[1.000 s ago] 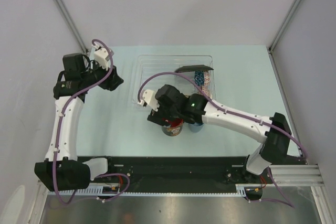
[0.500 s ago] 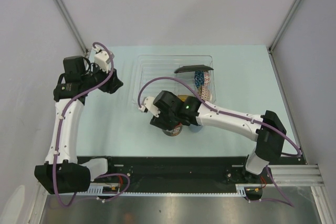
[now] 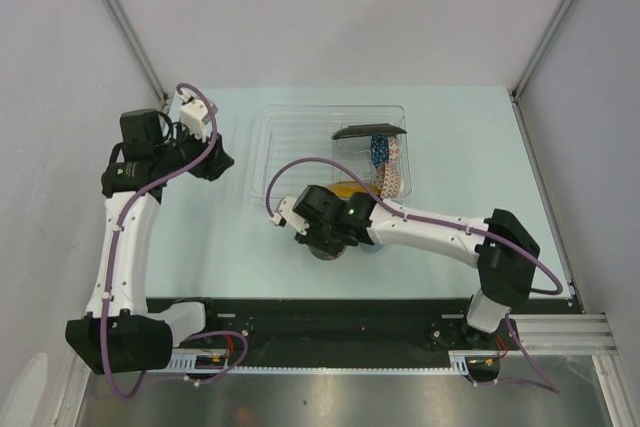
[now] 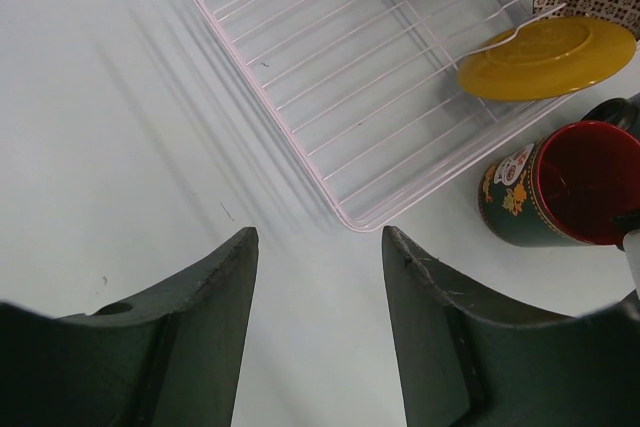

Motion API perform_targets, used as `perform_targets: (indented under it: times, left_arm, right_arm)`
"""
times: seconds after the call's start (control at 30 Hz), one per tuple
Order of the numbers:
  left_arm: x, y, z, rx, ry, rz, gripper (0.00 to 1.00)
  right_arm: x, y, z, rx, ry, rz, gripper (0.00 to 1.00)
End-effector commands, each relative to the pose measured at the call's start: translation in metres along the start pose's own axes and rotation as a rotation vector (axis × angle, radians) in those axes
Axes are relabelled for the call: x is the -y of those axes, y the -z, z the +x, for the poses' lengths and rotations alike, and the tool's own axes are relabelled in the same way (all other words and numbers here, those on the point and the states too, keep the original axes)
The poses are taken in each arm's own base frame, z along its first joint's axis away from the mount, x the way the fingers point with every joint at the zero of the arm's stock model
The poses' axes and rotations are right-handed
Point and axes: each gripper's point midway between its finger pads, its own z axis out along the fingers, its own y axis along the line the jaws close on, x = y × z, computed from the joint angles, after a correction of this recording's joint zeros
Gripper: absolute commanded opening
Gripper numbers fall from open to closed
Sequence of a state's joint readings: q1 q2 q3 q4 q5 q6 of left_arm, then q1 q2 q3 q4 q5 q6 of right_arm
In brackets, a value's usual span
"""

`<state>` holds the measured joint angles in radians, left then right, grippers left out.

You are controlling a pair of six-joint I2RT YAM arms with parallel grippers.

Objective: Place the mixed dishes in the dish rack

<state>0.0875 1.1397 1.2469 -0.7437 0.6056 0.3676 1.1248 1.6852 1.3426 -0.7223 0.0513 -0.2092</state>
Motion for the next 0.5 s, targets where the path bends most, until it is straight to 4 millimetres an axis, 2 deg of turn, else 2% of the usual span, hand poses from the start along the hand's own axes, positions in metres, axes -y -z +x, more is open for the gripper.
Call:
perform_targets:
  times: [0.0, 0.23, 0.33, 0.37, 0.4, 0.47]
  left_arm:
    - [0.0, 0.008, -0.008, 0.035, -0.037, -0.015, 0.58]
    - [0.0, 0.01, -0.007, 0.036, -0.043, -0.022, 0.58]
    - [0.001, 0.009, -0.007, 0.038, -0.034, -0.018, 0.58]
    - [0.001, 0.008, -0.008, 0.041, -0.032, -0.012, 0.58]
    - [0.002, 0.009, -0.008, 0.042, -0.029, -0.011, 0.58]
    - [0.002, 0.008, -0.007, 0.039, -0.026, -0.009, 0.58]
  right_arm:
    - [-0.013, -0.012, -0.005, 0.005, -0.004, -0.034, 0.26]
    - [-0.033, -0.027, -0.026, 0.048, 0.0, -0.067, 0.23]
    - [-0.032, -0.033, -0.041, 0.071, -0.015, -0.055, 0.14]
    - [-0.031, -0.038, -0.042, 0.067, -0.023, -0.047, 0.05]
    - [-0.027, -0.036, -0.052, 0.087, -0.033, -0.04, 0.03]
    - [-0.023, -0.04, -0.056, 0.084, -0.046, -0.041, 0.01]
